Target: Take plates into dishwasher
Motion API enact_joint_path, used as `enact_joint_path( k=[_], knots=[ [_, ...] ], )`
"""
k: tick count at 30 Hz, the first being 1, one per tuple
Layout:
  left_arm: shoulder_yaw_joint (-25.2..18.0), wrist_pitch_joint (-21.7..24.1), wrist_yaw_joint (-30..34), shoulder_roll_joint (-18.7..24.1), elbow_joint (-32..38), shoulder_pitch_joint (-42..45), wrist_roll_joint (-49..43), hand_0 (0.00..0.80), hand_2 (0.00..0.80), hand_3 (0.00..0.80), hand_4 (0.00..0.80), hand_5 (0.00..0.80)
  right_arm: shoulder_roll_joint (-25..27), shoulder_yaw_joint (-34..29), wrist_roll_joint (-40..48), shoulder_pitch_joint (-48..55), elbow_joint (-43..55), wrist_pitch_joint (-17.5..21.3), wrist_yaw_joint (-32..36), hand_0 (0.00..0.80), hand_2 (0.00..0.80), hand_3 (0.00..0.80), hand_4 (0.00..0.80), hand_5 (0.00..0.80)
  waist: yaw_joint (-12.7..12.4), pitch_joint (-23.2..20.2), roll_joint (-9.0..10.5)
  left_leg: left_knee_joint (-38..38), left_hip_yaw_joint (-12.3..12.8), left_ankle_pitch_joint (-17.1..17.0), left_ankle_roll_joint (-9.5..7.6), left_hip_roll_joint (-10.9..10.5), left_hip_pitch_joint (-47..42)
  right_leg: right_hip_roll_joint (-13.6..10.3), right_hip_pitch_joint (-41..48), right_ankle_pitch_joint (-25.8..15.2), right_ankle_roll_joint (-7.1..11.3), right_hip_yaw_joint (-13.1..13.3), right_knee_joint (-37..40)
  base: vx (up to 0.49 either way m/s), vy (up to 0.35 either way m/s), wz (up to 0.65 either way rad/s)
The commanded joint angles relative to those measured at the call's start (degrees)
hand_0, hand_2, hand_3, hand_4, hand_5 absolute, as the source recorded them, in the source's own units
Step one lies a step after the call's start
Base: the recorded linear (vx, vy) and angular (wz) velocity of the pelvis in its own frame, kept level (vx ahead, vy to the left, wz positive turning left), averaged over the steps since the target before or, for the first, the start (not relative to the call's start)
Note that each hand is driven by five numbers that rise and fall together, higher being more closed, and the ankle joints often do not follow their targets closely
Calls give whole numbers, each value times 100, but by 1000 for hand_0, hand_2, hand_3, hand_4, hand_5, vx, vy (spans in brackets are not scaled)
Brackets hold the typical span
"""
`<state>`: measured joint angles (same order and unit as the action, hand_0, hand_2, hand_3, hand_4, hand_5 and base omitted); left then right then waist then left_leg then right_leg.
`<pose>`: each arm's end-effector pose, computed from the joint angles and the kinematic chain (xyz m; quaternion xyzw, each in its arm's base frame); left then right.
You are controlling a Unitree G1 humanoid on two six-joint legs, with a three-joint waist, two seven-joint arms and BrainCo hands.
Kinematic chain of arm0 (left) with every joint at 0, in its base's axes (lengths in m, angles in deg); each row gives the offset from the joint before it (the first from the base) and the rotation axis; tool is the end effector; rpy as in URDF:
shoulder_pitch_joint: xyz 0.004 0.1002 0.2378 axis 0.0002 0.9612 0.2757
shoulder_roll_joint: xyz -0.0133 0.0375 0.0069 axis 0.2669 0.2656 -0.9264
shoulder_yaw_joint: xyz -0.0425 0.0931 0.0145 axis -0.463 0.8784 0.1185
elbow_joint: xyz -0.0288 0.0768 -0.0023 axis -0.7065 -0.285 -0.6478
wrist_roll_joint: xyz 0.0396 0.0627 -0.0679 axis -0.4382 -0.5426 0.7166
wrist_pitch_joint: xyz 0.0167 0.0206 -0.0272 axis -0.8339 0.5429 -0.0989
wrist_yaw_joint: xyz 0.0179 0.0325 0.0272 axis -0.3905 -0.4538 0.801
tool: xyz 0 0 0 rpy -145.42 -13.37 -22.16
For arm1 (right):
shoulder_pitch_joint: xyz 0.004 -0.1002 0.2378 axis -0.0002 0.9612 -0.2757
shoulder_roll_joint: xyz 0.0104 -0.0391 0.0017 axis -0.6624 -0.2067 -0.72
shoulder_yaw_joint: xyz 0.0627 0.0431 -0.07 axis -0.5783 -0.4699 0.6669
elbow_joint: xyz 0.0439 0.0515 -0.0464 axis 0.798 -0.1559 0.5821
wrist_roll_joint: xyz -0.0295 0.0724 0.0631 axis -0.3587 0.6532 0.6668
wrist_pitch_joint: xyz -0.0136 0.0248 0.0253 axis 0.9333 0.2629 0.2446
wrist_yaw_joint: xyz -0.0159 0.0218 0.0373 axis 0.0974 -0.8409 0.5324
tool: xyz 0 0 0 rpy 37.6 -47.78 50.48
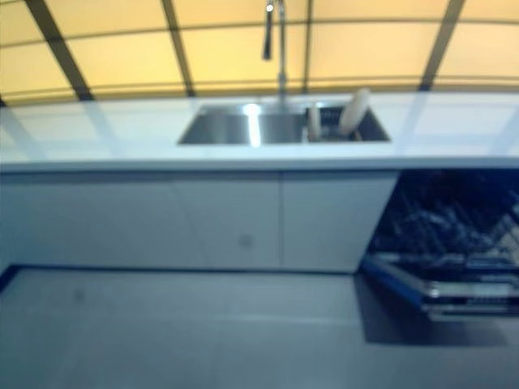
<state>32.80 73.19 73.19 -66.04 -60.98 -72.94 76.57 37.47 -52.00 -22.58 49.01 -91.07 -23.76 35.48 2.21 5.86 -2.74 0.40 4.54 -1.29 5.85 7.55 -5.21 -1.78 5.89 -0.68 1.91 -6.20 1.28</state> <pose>0.0486 0.2050 -0.1241 0.0455 0.6605 0.0776 0.7455 0.0576 -0.2212 -0.1193 -0.1590 0.6467 -0.0951 0.7399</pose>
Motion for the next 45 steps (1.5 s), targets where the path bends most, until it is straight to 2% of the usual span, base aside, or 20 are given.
enact_joint_path(
  k=[1, 2, 3, 4, 5, 7, 10, 11, 13, 17, 21, 25, 29, 33, 35, 39, 40, 42, 43, 45],
  knots=[
    [-199, 36, -233, 61, -151, -275, -253, 0, 0, 0, 0, 0, -88, 207, -178, -516, -121, -111, 175, 0, 0, 0, 0, 0, -48, 240, 594, -2131, -62, 402, -630, -593, 392, 5, -114, 351, -327, 203, -607, 60, -143, -4],
    [-266, 67, -319, 61, -173, -256, -104, 0, 0, 0, 0, 0, -58, 273, -337, -528, -96, -147, 248, 0, 0, 0, 0, 0, -137, 345, 645, -2869, -75, 92, -622, -678, 962, -10, -98, 389, -419, 250, -721, 86, -105, -3],
    [-310, 49, -412, 53, -181, -252, 58, 0, 0, 0, 0, 0, -29, 333, -486, -546, -101, -220, 288, 0, 0, 0, 0, 0, -232, 443, 597, -3034, -78, -225, -552, -721, 1496, 64, -36, 431, -446, 348, -786, 110, -92, -13],
    [-325, 36, -452, 43, -189, -253, 108, 0, 0, 0, 0, 0, -16, 356, -543, -556, -111, -261, 297, 0, 0, 0, 0, 0, -275, 498, 555, -3045, -85, -271, -530, -732, 1617, 107, 13, 466, -438, 388, -815, 174, 6, -50],
    [-356, 54, -523, 34, -196, -207, 197, 0, 0, 0, 0, 0, 11, 369, -591, -568, -163, -286, 318, 0, 0, 0, 0, 0, -371, 580, 440, -2591, -123, -551, -433, -752, 1704, 219, 134, 525, -386, 491, -826, 301, 75, -59],
    [-470, 69, -607, 44, -245, -39, 320, 0, 0, 0, 0, 0, 47, 296, -629, -613, -277, -264, 334, 0, 0, 0, 0, 0, -647, 627, 92, -951, -363, -1476, -178, -575, 1948, 584, 618, 696, -310, 860, -723, 534, 129, -45],
    [-558, -36, -666, 44, -336, 130, 212, 0, 0, 0, 0, 0, 99, 223, -527, -617, -329, -159, 224, 0, 0, 0, 0, 0, -984, 628, 93, 227, -542, -1848, -58, -597, 2280, 579, 1377, 1077, -256, 1444, -608, 486, 126, -64],
    [-578, -52, -660, 30, -374, 172, 131, 0, 0, 0, 0, 0, 138, 149, -489, -628, -312, -137, 219, 0, 0, 0, 0, 0, -998, 577, 91, 156, -336, -1755, -77, -498, 2267, 491, 1487, 1231, -206, 1475, -632, 377, 198, -65],
    [-639, -172, -514, 81, -409, 176, -20, 0, 0, 0, 0, 0, 161, -5, -533, -659, -334, -101, 256, 0, 0, 0, 0, 0, -930, 444, 74, 199, 322, -1404, -131, -252, 2130, 306, 1531, 1449, -85, 1204, -813, 317, 195, -46],
    [-608, 7, -389, 202, -434, 134, 77, 0, 0, 0, 0, 0, 80, -93, -791, -515, -377, -164, 347, 0, 0, 0, 0, 0, -936, 347, 17, -205, 37, -1476, -35, -180, 2084, 241, 1597, 1718, -117, 1011, -1024, 329, 90, -14],
    [-509, -83, -360, 279, -285, -19, -68, 0, 0, 0, 0, 0, 33, 94, -982, -487, -410, -106, 568, 0, 0, 0, 0, 0, -968, 283, 49, 84, 144, -1468, -62, -188, 2003, 225, 1657, 1652, -119, 965, -844, 218, 32, -19],
    [-365, -268, -236, 279, -302, -83, -245, 0, 0, 0, 0, 0, 40, 322, -899, -514, -282, -103, 731, 0, 0, 0, 0, 0, -975, 264, 78, 216, 184, -1596, -52, -202, 2137, 253, 1657, 1627, -156, 1085, -622, 150, 12, -2],
    [-411, -422, -82, 203, -342, 28, -79, 0, 0, 0, 0, 0, 76, 328, -986, -475, -155, -201, 929, 0, 0, 0, 0, 0, -994, 280, 82, 93, 150, -1531, -43, -220, 2115, 84, 1671, 1493, -85, 916, -385, 147, 82, -1],
    [-574, -519, -45, 153, -346, 32, 21, 0, 0, 0, 0, 0, 49, 314, -1278, -490, -224, -258, 1018, 0, 0, 0, 0, 0, -1040, 158, 170, -128, 338, -1089, -222, -313, 1999, -323, 1807, 1292, 166, 464, -282, 153, 189, -4],
    [-597, -551, -40, 181, -346, -32, -72, 0, 0, 0, 0, 0, 23, 242, -1160, -522, -239, -253, 911, 0, 0, 0, 0, 0, -1044, 61, 242, -261, 355, -879, -365, -447, 1949, -487, 1806, 1153, 298, 368, -418, 187, 240, -3],
    [-548, -442, -111, 289, -324, -226, -52, 0, 0, 0, 0, 0, 7, 7, -786, -554, -237, -184, 543, 0, 0, 0, 0, 0, -878, -88, 345, -238, 323, -611, -707, -789, 1622, -686, 1201, 87, 586, 392, -1745, 216, 254, -3],
    [-516, -438, -161, 359, -331, -331, -67, 0, 0, 0, 0, 0, 8, -77, -858, -510, -241, -95, 446, 0, 0, 0, 0, 0, -746, -73, 264, -150, 248, -506, -813, -834, 1374, -584, 674, -282, 620, 442, -2786, 284, 228, -11],
    [-496, -459, -199, 423, -325, -419, -140, 0, 0, 0, 0, 0, 17, -90, -863, -471, -241, -3, 391, 0, 0, 0, 0, 0, -626, -32, 257, -116, 189, -446, -849, -892, 1187, -498, 251, -402, 614, 428, -3228, 253, 106, 11],
    [-501, -482, -275, 489, -332, -521, -189, 0, 0, 0, 0, 0, 30, -42, -798, -466, -254, 105, 416, 0, 0, 0, 0, 0, -487, 39, 246, -93, 147, -372, -822, -897, 917, -551, -262, -478, 524, 254, -3052, 280, -37, 46],
    [-409, -477, -369, 510, -348, -616, -147, 0, 0, 0, 0, 0, 52, 23, -669, -526, -286, 223, 426, 0, 0, 0, 0, 0, -363, 129, 191, -67, 94, -320, -738, -826, 622, -438, -592, -65, 340, 25, -2134, 317, -163, 35]
  ],
)
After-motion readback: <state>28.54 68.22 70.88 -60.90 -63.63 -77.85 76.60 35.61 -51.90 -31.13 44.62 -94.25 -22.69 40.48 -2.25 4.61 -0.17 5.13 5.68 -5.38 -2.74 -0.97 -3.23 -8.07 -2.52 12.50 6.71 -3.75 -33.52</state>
